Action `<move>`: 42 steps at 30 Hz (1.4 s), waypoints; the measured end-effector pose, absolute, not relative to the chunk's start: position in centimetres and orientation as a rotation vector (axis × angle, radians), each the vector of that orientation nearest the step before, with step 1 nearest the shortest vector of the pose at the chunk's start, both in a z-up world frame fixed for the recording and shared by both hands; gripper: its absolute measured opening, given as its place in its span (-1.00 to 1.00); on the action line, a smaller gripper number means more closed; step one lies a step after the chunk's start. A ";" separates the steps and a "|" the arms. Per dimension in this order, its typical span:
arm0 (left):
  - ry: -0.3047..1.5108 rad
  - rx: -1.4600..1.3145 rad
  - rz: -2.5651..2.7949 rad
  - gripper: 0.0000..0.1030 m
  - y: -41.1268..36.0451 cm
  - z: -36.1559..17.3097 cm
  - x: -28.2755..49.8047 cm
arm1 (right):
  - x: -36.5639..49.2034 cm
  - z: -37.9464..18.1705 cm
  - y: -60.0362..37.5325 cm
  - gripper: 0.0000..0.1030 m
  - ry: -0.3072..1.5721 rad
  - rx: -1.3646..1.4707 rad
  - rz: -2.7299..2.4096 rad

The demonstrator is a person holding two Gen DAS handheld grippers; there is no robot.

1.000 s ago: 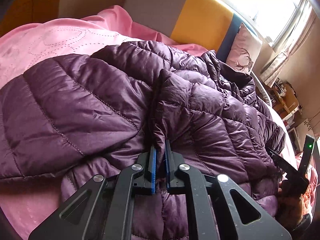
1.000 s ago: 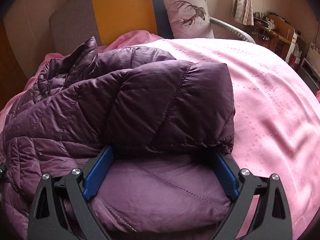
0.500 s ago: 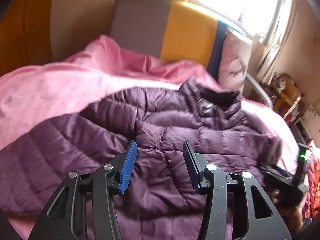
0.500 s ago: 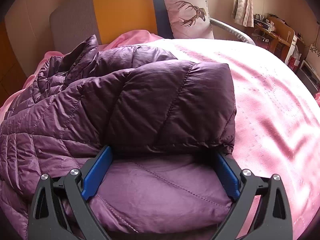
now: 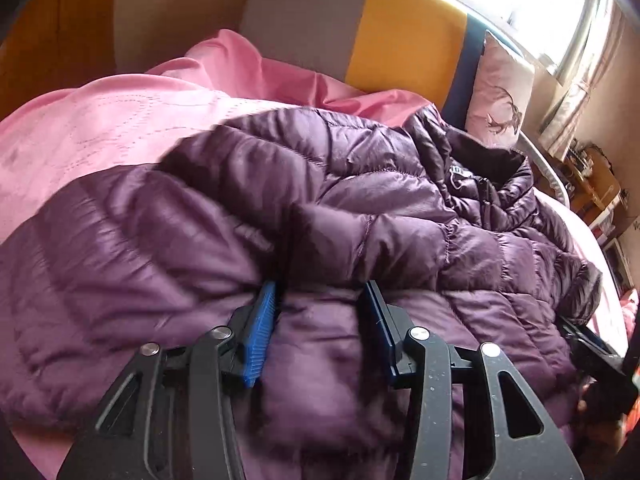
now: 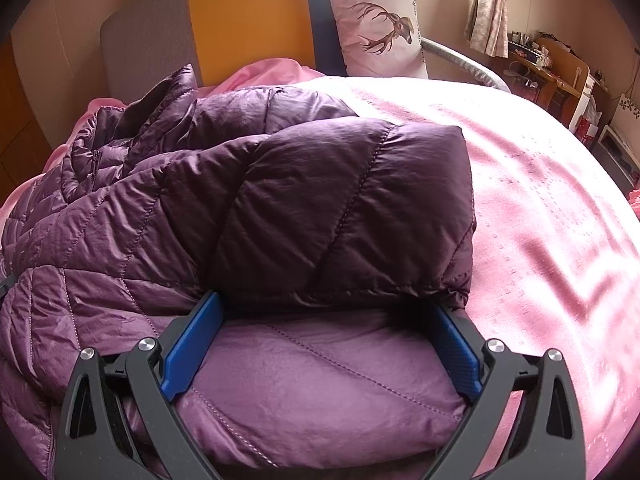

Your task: Fold large clothes

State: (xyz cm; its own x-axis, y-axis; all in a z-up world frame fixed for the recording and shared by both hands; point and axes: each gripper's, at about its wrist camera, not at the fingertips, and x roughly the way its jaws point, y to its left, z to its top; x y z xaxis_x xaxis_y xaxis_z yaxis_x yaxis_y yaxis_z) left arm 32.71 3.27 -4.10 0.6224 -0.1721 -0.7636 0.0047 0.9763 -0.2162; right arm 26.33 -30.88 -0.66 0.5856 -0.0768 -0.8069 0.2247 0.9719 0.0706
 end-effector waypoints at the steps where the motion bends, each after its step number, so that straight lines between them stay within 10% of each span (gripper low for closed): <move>1: 0.888 -0.231 -0.099 0.08 3.8 -3.6 31.7 | 26.3 -0.7 -30.9 0.90 0.930 0.174 -0.176; 21: 0.669 -1.007 0.416 0.08 35.4 -5.1 10.9 | 26.1 -0.3 -30.4 0.91 0.926 0.156 -0.193; 25: 0.636 -1.166 0.466 -0.52 38.8 -6.6 10.6 | 26.1 -0.3 -30.3 0.91 0.926 0.155 -0.195; 28: 0.625 -1.152 0.449 -0.79 39.2 -5.9 10.9 | 26.1 -0.3 -30.2 0.91 0.926 0.152 -0.199; 42: 0.566 -0.520 -0.003 -0.79 20.8 5.5 16.8 | 26.1 -0.2 -30.0 0.92 0.922 0.155 -0.202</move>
